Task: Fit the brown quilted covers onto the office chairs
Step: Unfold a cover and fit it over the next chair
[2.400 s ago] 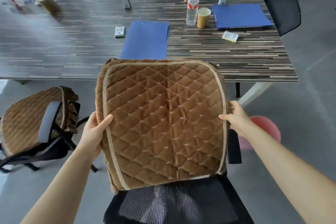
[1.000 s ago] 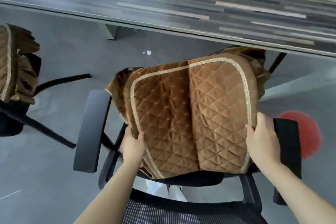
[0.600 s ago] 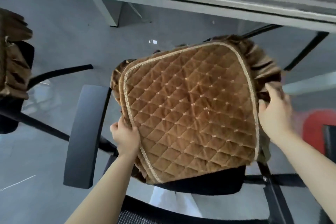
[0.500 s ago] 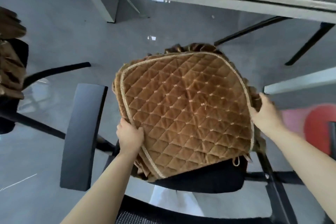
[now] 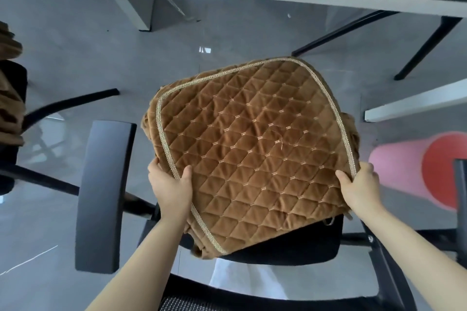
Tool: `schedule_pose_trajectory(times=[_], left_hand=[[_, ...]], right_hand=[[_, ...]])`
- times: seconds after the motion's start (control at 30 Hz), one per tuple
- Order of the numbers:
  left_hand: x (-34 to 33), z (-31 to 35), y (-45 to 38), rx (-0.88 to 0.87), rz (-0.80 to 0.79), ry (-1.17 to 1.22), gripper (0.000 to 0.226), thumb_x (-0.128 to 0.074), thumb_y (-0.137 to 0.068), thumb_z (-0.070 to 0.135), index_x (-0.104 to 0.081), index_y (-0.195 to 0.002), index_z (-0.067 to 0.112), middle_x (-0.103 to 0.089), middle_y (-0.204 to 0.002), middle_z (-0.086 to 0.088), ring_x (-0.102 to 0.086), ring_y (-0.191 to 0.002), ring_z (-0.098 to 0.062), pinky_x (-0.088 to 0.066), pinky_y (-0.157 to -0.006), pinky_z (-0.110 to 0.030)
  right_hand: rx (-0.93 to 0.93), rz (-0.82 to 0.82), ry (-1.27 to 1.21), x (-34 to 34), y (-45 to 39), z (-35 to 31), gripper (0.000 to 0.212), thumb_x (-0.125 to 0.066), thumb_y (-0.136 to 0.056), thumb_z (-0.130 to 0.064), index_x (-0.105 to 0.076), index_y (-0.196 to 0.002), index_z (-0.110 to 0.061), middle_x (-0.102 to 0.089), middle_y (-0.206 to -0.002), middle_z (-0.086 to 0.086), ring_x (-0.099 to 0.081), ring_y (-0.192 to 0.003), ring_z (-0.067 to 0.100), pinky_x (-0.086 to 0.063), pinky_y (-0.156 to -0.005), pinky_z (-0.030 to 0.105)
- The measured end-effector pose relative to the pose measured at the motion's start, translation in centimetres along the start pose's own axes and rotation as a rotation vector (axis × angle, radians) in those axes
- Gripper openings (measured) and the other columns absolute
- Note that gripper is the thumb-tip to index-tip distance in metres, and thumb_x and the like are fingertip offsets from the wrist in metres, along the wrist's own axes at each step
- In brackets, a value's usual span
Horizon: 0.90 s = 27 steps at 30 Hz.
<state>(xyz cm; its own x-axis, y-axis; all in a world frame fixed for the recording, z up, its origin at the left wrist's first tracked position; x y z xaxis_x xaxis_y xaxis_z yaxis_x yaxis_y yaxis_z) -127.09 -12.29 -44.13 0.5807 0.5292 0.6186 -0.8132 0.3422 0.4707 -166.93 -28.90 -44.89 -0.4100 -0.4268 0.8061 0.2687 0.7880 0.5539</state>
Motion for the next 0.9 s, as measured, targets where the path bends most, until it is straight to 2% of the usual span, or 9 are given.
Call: schedule_pose_trajectory(times=[0.1,0.17,0.23,0.37,0.47,0.53,0.6,0.73,0.9], left_hand=[[0.0,-0.3,1.4,-0.080,-0.038,-0.095,0.073,-0.074,-0.084,0.029,-0.033,-0.142,0.012,-0.036,-0.127,0.002,-0.045,-0.105,-0.014,-0.037,-0.090,-0.031],[0.0,-1.4,1.5,-0.073,-0.060,-0.318,0.072,-0.075,-0.081,0.032,-0.038,-0.139,0.013,-0.034,-0.127,-0.007,-0.049,-0.100,-0.025,-0.043,-0.085,-0.037],[0.1,-1.8,1.4,-0.093,-0.029,-0.549,0.067,-0.073,-0.080,0.029,-0.042,-0.137,0.011,-0.037,-0.127,-0.019,-0.048,-0.107,-0.039,-0.045,-0.090,-0.046],[-2.2,0.6,3.1,-0.365,-0.032,-0.697,0.074,-0.069,-0.080,0.020,-0.035,-0.145,0.011,-0.035,-0.139,-0.025,-0.036,-0.125,-0.046,-0.030,-0.105,-0.056],[-5.6,2.7,4.2,-0.575,-0.133,-0.760,0.077,-0.054,-0.089,0.049,-0.018,-0.153,0.025,-0.015,-0.160,-0.014,-0.013,-0.146,-0.038,-0.005,-0.119,-0.055],[-7.5,2.9,3.6,-0.546,-0.174,-0.751,0.084,-0.040,-0.090,0.067,0.000,-0.155,0.033,0.007,-0.165,-0.005,0.005,-0.150,-0.034,0.005,-0.117,-0.056],[-8.8,2.0,2.8,-0.486,-0.184,-0.757,0.087,-0.032,-0.088,0.074,0.007,-0.154,0.033,0.015,-0.164,-0.006,0.012,-0.150,-0.035,0.003,-0.116,-0.063],[-10.3,0.0,1.8,-0.512,-0.150,-0.850,0.093,-0.032,-0.086,0.075,0.001,-0.156,0.024,0.012,-0.163,-0.017,0.012,-0.148,-0.042,-0.001,-0.111,-0.072],[-11.0,-0.8,1.2,-0.459,-0.145,-0.955,0.095,-0.026,-0.083,0.079,0.004,-0.156,0.025,0.013,-0.163,-0.017,0.012,-0.148,-0.043,-0.004,-0.110,-0.073]], right_hand=[[0.000,0.098,0.071,0.8,1.0,1.6,0.047,-0.056,-0.093,-0.030,-0.044,-0.128,0.000,-0.055,-0.114,0.027,-0.055,-0.103,0.046,-0.049,-0.085,0.052],[-0.067,0.038,0.100,0.2,1.4,2.7,0.043,-0.055,-0.093,-0.028,-0.044,-0.127,-0.003,-0.058,-0.115,0.025,-0.056,-0.105,0.046,-0.049,-0.085,0.054],[-0.103,-0.014,0.210,-0.5,2.0,2.9,0.046,-0.054,-0.092,-0.020,-0.038,-0.133,-0.004,-0.054,-0.123,0.026,-0.053,-0.111,0.046,-0.048,-0.088,0.055],[0.315,0.127,0.468,-1.1,3.8,-1.5,0.072,-0.058,-0.087,-0.025,-0.022,-0.146,-0.004,-0.036,-0.144,0.029,-0.039,-0.128,0.048,-0.039,-0.101,0.058],[0.490,0.119,0.545,-3.5,5.0,-4.4,0.081,-0.047,-0.090,-0.048,-0.012,-0.154,-0.012,-0.023,-0.156,0.023,-0.026,-0.139,0.050,-0.027,-0.105,0.066],[0.513,0.102,0.565,-5.0,4.8,-5.4,0.082,-0.035,-0.090,-0.059,-0.004,-0.155,-0.019,-0.014,-0.159,0.023,-0.017,-0.141,0.054,-0.020,-0.104,0.072],[0.510,0.090,0.560,-6.5,4.3,-5.1,0.082,-0.030,-0.090,-0.064,-0.002,-0.155,-0.022,-0.006,-0.160,0.024,-0.010,-0.141,0.056,-0.015,-0.104,0.075],[0.485,0.115,0.556,-8.5,4.0,-4.3,0.079,-0.028,-0.090,-0.063,-0.007,-0.155,-0.023,-0.002,-0.160,0.024,-0.001,-0.142,0.056,-0.010,-0.106,0.075],[0.444,0.044,0.585,-9.1,3.7,-4.8,0.080,-0.037,-0.089,-0.061,-0.013,-0.154,-0.023,-0.010,-0.158,0.025,-0.007,-0.141,0.057,-0.012,-0.105,0.076]])
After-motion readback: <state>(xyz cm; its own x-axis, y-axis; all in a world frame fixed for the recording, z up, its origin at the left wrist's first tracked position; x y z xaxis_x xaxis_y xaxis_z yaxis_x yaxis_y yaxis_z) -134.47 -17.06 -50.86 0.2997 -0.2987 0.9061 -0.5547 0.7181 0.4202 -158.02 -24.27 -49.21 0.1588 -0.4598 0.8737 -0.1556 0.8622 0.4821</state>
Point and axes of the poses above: each hand's wrist, its own y-axis away from the middle knuckle, its own x-axis out of the back of the hand, z = x × y, the point moved 7 cm from there along -y, towards the middle knuckle
